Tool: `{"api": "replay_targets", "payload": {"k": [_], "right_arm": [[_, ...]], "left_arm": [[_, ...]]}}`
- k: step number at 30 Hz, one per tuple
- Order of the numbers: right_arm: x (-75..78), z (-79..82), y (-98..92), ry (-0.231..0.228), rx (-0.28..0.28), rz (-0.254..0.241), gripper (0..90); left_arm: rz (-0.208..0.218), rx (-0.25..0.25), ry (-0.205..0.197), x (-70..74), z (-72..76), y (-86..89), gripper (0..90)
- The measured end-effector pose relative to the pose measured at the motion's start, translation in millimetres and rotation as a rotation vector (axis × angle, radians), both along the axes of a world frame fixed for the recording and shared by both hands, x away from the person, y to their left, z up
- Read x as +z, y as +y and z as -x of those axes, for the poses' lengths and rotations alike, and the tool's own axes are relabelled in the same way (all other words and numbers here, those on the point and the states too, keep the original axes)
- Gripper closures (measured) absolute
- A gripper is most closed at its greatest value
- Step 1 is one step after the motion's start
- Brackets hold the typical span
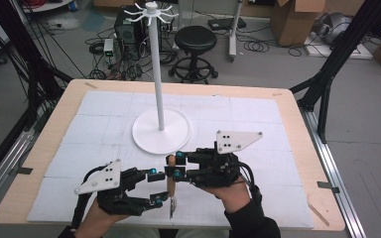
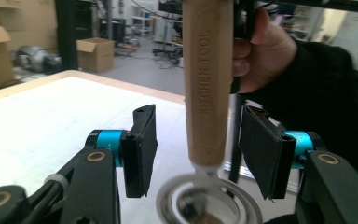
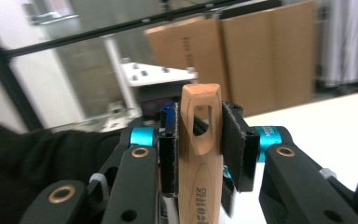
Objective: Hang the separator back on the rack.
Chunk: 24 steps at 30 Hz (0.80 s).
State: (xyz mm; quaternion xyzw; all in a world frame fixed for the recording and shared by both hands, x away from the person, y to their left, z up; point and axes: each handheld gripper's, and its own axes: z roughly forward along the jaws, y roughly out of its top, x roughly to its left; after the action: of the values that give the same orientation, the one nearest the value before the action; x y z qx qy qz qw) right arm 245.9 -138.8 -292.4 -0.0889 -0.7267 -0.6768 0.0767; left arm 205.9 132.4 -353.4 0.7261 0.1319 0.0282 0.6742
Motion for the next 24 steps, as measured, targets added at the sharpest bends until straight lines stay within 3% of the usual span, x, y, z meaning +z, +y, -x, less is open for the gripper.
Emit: {"api": "replay_targets", "payload": {"k": [4,7,11,20,24], "right_arm": [[-1.4,-3.3,2.6,-0.032,0.104,-0.038,69.8],[-2.4,-4.7,5.4,-0.057,0.152,-0.063,69.8],[-3.6,-5.2,8.2,-0.056,0.196,-0.078,69.8],[-7.1,-6.9,7.4,-0.045,0.215,-0.097,69.8],[-7.8,-6.2,7.2,-0.046,0.215,-0.102,69.7]], "left_arm": [[0.004,-0.061,0.015,-1.0,-0.2,-1.2,45.6],[-0.009,-0.089,0.021,-1.7,0.5,-3.1,46.5],[-0.024,-0.102,0.018,-3.0,1.2,-5.6,50.2],[-0.029,-0.139,0.012,-3.2,0.9,-4.5,64.6],[-0.049,-0.122,-0.002,-1.0,3.3,-5.4,68.1]]}}
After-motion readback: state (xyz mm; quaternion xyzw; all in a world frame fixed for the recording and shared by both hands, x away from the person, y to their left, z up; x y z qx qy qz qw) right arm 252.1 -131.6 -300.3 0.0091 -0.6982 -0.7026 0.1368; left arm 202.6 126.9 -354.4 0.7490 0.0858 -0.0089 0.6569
